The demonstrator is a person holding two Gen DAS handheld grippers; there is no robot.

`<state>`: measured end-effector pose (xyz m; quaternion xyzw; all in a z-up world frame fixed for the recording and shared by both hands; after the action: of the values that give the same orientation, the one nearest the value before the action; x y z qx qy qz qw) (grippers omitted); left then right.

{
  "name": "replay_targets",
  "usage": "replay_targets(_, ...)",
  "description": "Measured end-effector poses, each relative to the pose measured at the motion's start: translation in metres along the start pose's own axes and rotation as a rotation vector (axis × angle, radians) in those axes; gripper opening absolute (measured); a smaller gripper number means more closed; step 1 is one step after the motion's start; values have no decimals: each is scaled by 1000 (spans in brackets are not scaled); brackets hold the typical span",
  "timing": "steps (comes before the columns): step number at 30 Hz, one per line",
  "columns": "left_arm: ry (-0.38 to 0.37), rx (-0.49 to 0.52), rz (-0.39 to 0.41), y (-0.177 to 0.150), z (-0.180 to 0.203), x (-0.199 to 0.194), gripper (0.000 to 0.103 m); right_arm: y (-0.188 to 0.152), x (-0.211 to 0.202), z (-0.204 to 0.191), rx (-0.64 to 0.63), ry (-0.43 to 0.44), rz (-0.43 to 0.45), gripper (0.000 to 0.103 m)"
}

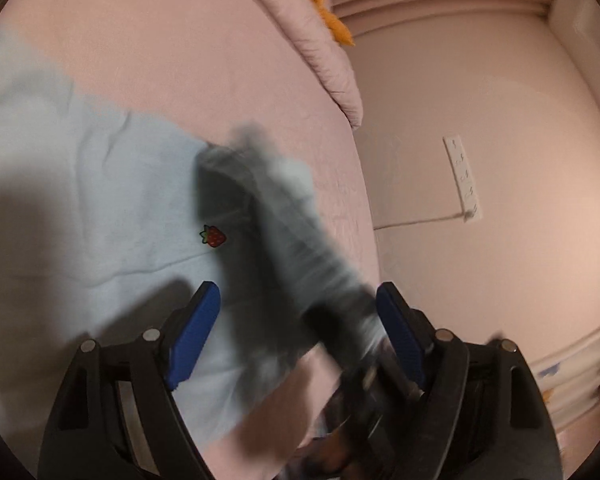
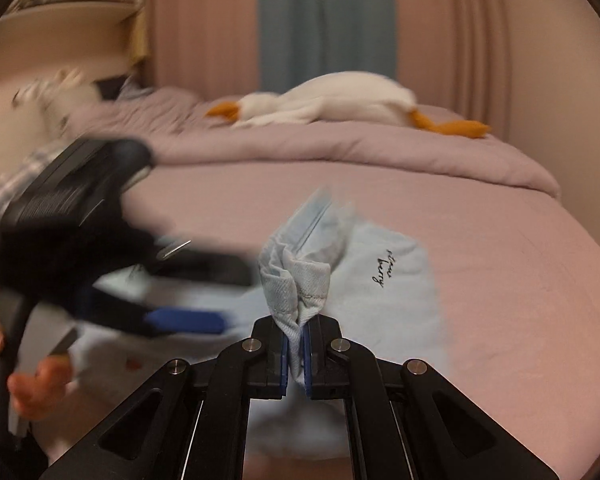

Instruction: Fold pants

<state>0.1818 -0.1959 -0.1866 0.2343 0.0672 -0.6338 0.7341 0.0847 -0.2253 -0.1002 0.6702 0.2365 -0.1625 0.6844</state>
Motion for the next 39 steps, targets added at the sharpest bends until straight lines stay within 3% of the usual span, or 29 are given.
replay_targets(2,20,-44,11,2,-11,2,76,-9,10,-10,-9,19,-26,2)
replay_targets(4,41,-51,38,4,-17,-2,62,-16,16,-18,-37,9,-36,2)
replay_targets(6,92,-2,58,6,-16,-7,20,-18,16,-25,-72,4,-35,1)
replay_targets(10,136,85,106,12,-5,-26,9,-18,13,-39,-146,-17,-29,1)
replay_targets(15,212,203,178,14,5,-60,9,-9,5,-65,-159,21,14,2)
replay_targets(21,331,235,199,9,-21,-89,8,-13,16,-104,-172,97,-12,1)
replay_targets(29,427,205,185,6,-50,-100,8,-37,32,-137,-232,131,-79,2)
replay_targets(31,481,197,177,6,-60,-100,13,-43,39,-138,-248,122,-118,2)
replay_targets(32,501,196,164,4,-64,-100,27,-46,41,-137,-244,124,-132,4)
replay_targets(35,554,226,148,2,-66,-105,32,-57,50,-131,-204,163,-227,24)
replay_targets(38,628,308,179,2,-57,-122,46,-50,32,-124,-133,275,-251,29)
replay_targets(39,627,320,200,4,-54,-128,46,-45,23,-122,-112,320,-247,29)
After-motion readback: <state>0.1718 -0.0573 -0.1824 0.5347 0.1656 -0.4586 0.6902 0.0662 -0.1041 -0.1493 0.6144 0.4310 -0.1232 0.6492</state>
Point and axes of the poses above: each gripper's, at about its wrist camera, not at the fingertips, and x roughly the way its jaws point, z to its right, y to its top, the point moved 6 cm from there along x, roughly the way its jaws point, and after that the axes turned 6 degrees about x, right-handed, at the moved point
